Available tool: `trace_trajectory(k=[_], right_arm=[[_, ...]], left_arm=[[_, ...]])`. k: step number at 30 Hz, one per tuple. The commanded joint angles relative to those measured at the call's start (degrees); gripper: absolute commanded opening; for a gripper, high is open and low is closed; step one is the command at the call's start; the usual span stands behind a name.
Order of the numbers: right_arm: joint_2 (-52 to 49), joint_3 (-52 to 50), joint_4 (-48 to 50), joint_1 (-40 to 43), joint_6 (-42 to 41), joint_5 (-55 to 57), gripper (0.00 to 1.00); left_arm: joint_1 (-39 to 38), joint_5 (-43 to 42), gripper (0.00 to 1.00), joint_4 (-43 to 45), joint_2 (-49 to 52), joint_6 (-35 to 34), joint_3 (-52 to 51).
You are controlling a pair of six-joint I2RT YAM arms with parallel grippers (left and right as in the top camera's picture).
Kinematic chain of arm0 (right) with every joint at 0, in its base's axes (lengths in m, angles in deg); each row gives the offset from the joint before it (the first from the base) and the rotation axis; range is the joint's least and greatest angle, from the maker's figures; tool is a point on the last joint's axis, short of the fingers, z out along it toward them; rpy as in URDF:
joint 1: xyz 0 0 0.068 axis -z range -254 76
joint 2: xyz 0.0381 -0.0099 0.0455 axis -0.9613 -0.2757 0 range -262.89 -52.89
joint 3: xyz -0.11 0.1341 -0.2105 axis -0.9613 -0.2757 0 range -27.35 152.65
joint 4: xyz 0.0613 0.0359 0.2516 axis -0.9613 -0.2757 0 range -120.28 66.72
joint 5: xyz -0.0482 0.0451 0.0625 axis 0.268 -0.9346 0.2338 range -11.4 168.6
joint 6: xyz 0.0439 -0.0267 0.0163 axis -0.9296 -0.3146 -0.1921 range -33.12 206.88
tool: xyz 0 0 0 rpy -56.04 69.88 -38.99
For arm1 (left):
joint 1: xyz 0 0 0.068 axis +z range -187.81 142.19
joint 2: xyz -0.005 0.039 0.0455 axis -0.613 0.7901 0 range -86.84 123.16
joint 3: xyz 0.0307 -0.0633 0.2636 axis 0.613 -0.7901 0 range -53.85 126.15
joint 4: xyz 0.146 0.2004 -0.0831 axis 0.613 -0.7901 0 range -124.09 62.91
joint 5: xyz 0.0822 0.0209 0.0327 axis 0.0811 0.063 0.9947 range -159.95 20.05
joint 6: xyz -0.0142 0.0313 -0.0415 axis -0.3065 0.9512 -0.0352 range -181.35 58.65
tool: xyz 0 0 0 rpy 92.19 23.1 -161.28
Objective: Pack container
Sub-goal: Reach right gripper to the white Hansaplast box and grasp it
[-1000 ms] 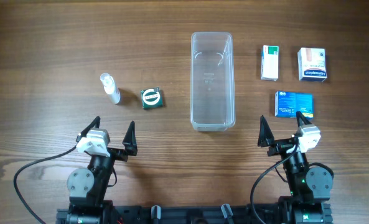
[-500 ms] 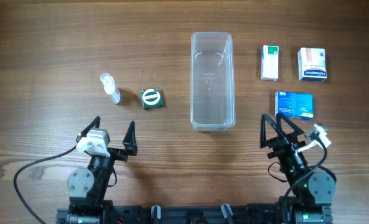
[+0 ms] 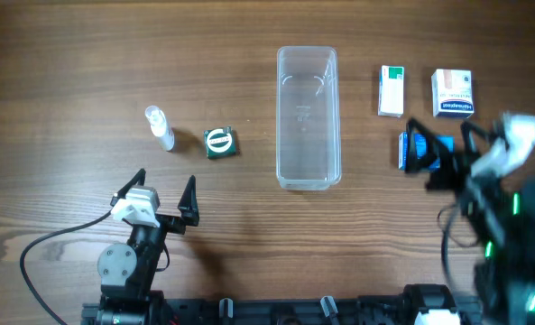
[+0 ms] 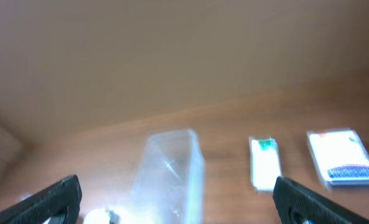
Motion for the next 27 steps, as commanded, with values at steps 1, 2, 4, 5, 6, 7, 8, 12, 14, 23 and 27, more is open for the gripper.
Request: trace_trajectory(k=[1,2,4,5,6,7,8,12,14,23,27], right_arm=[[-20.2,18.6,-14.7,0.3,8.7,4.6,1.0],[-25.1,23.3,-19.1,0.3,9.6,4.5,1.0],[-35.8,33.8,-27.7,0.3,10.5,4.4,1.0],[-40.0,37.2,-29.5,0.3,11.1,4.4,1.0],[-43.2,39.1,-30.0,0.3,11.6,4.4,1.0],[-45.6,39.8,-29.6,0.3,12.2,4.4,1.0],[-47.0,39.8,-28.8,0.3,12.6,4.5,1.0],[-52.0,39.8,-27.3,0.3,12.7,9.2,1.0],[-54.1,39.8,-27.1,0.3,12.8,9.3,1.0],[-60.6,38.8,-23.1,0.3,14.0,8.9,1.0],[-61.5,38.8,-22.5,0.4,13.8,8.9,1.0]], left_arm=[[0.4,0.5,1.0,-0.2,-0.1,-0.5,-0.3],[0.4,0.5,1.0,-0.2,-0.1,-0.5,-0.3],[0.4,0.5,1.0,-0.2,-0.1,-0.5,-0.3],[0.4,0.5,1.0,-0.2,-0.1,-0.5,-0.3],[0.4,0.5,1.0,-0.2,-0.1,-0.5,-0.3],[0.4,0.5,1.0,-0.2,-0.1,-0.5,-0.3],[0.4,0.5,1.0,-0.2,-0.1,-0.5,-0.3],[0.4,0.5,1.0,-0.2,-0.1,-0.5,-0.3],[0.4,0.5,1.0,-0.2,-0.1,-0.5,-0.3],[0.4,0.5,1.0,-0.2,-0.1,-0.5,-0.3],[0.4,0.5,1.0,-0.2,-0.1,-0.5,-0.3]])
